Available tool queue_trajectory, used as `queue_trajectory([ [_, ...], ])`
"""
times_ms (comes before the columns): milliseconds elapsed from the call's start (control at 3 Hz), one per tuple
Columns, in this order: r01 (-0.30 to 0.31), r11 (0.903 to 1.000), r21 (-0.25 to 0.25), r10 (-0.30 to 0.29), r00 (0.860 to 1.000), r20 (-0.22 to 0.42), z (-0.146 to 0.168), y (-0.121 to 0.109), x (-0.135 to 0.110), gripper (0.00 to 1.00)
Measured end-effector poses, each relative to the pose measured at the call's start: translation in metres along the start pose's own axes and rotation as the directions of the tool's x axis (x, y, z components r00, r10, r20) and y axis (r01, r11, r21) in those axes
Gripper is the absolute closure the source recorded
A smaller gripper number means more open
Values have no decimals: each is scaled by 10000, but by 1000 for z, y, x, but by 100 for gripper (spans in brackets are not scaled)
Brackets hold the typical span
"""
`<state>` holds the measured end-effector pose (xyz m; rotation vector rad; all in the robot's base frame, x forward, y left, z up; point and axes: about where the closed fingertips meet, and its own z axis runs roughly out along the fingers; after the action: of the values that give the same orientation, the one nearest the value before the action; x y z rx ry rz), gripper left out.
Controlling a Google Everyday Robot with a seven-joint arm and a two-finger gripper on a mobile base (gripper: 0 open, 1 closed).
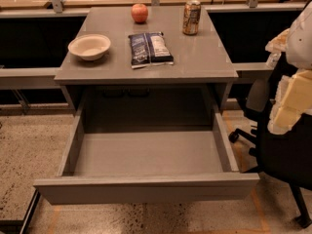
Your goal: Place blue chip bag into top drawer
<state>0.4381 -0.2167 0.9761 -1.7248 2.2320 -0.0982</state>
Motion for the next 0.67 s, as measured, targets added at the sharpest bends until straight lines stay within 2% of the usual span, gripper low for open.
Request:
queue_trajectory([
  [333,-85,9997,212,84,9999,77,1,-8,-7,0],
  [667,-398,9991,149,390,9978,535,21,-26,-33,0],
])
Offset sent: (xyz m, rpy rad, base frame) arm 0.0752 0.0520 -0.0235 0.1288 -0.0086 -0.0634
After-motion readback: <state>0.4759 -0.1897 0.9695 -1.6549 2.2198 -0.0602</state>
